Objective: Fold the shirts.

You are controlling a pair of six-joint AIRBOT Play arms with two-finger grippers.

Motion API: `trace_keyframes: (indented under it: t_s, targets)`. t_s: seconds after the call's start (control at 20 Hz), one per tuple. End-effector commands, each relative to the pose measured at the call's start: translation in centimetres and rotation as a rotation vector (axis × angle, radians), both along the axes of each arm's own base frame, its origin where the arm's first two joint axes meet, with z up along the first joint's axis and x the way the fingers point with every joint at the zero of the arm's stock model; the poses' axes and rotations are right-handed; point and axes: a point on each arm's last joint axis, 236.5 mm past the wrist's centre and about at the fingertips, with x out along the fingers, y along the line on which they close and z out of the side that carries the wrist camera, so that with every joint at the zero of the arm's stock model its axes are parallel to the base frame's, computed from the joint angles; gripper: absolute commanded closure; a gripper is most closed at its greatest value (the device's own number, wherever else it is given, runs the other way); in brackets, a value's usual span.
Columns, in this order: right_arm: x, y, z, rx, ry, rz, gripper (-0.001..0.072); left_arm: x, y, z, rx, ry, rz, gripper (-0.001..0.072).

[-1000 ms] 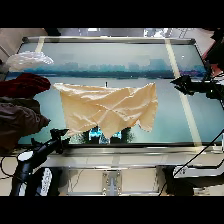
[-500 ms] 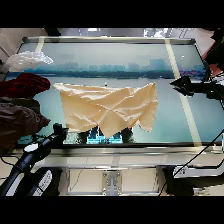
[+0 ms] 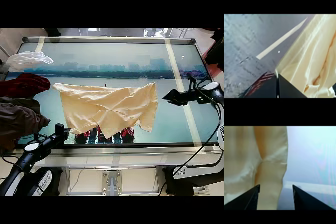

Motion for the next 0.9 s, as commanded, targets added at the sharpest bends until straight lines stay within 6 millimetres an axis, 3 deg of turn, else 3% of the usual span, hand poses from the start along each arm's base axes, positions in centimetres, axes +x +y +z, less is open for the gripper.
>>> trace_keyframes:
  t_s: [0.0, 0.2, 0.25, 0.3, 0.4, 0.65, 0.7, 0.75, 0.85]
  targets:
    - [-0.3, 0.6, -3.2, 0.009, 0.064, 0.000, 0.0258, 0.1, -0.1, 0.1, -0.002, -0.005, -0.006, 0.0696]
    - [1.0, 1.3, -4.9, 0.079, 0.067, -0.052, 0.0259, 0.1, -0.1, 0.1, -0.001, -0.005, -0.006, 0.0697]
    - [1.4, 1.3, -5.1, 0.084, 0.059, -0.070, 0.0273, 0.1, -0.1, 0.1, -0.001, -0.005, -0.006, 0.0696]
    - [1.9, 1.1, -5.3, 0.082, 0.049, -0.084, 0.0339, 0.1, -0.1, 0.1, -0.001, -0.005, -0.006, 0.0696]
    - [2.5, 1.3, -5.9, 0.067, 0.039, -0.091, 0.0339, 0.1, -0.1, 0.1, 0.000, -0.005, -0.005, 0.0696]
    - [2.6, 4.3, -8.1, 0.078, 0.069, -0.053, 0.0340, 0.1, 0.0, 0.1, 0.002, -0.005, -0.004, 0.0696]
    - [2.7, 4.7, -8.0, 0.093, 0.069, -0.057, 0.0444, 0.1, 0.0, 0.1, 0.002, -0.005, -0.004, 0.0696]
    - [2.8, 5.2, -7.7, 0.116, 0.069, -0.062, 0.0677, 0.1, 0.0, 0.1, 0.002, -0.005, -0.004, 0.0697]
    - [2.8, 5.5, -6.3, 0.151, 0.062, -0.062, 0.0690, 0.8, 0.2, 0.8, 0.008, -0.029, 0.001, 0.0697]
